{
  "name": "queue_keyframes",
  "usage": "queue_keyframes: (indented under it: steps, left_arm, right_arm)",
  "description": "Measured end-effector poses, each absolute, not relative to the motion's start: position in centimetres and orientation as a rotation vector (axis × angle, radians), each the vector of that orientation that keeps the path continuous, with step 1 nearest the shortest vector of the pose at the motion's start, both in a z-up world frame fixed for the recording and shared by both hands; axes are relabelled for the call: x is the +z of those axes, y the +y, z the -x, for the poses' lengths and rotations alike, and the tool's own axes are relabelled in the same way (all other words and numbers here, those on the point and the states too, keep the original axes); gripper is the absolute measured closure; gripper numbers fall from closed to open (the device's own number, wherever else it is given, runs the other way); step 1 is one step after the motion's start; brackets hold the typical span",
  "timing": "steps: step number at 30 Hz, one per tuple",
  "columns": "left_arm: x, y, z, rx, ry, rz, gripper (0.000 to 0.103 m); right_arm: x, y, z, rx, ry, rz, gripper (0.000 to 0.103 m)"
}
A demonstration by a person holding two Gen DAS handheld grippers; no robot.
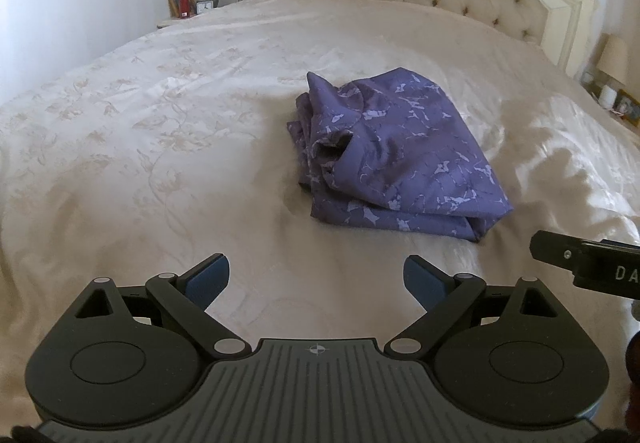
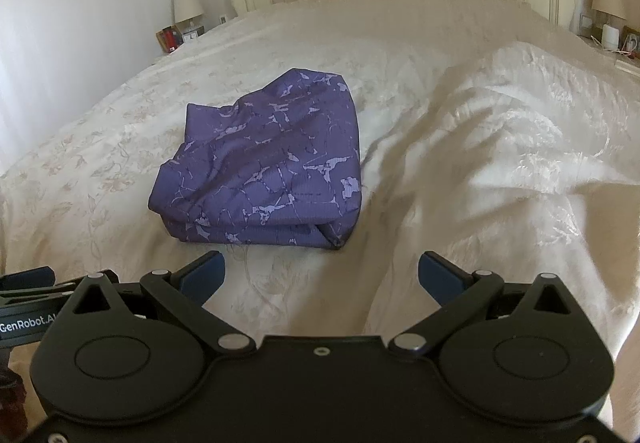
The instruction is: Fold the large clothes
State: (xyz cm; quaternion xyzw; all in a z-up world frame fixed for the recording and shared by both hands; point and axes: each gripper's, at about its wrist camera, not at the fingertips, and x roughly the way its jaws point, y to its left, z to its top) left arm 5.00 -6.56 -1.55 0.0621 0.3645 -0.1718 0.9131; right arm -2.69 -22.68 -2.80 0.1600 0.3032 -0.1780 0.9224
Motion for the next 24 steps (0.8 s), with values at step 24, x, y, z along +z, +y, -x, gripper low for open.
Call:
queue_keyframes:
  steps: [24]
  left_arm:
    - [-1.72,-6.56,-4.84,-0.360,0.768,-0.125,0.008]
  right_arm:
    - [-3.16,-22.41,2.60,-0.368,0.631,-0.343,0.001]
